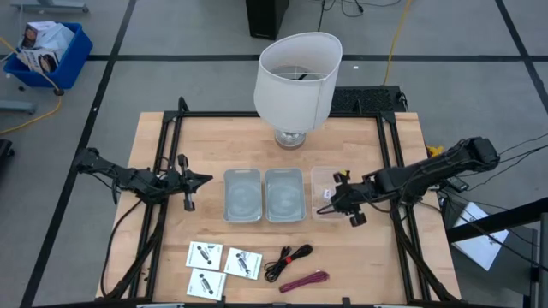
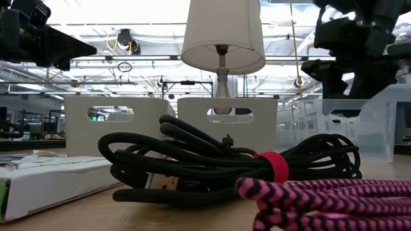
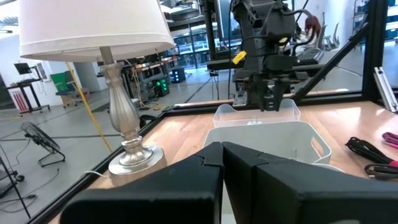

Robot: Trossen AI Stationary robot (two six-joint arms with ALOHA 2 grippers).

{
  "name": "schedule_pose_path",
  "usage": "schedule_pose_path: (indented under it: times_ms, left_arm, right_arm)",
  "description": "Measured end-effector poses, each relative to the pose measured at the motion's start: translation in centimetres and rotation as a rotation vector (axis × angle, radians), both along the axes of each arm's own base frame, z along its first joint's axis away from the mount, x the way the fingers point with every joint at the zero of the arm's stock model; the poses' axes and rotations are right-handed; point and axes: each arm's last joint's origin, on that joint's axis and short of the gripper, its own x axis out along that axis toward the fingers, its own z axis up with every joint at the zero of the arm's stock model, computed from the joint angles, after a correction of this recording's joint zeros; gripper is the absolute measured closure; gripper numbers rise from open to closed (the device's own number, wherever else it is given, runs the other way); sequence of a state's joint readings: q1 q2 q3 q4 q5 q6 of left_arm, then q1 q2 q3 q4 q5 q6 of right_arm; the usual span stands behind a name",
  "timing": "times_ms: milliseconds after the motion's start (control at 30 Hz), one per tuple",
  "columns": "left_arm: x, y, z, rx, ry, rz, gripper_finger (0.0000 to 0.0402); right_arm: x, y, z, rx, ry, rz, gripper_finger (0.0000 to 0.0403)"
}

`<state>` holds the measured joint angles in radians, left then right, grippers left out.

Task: Pick and place items into bin
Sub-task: Put the black charger adapter into the transparent bin

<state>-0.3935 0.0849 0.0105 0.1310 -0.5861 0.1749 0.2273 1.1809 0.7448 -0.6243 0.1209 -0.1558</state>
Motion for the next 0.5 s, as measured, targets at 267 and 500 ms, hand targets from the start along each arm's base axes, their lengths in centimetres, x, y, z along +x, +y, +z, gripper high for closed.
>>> schedule_pose_path:
  times_ms: [267, 500]
  left_arm:
    - [0.0, 0.0, 0.0, -0.001, 0.000, 0.000, 0.0394]
    - [0.0, 0.0, 0.0, 0.000, 0.003, 0.000, 0.0394]
  right_arm:
    - [0.4, -0.5, -0.2, -0.009, 0.015, 0.153, 0.0256]
    - [0.8, -0.9, -1.1, -0.039, 0.062, 0.250, 0.0259]
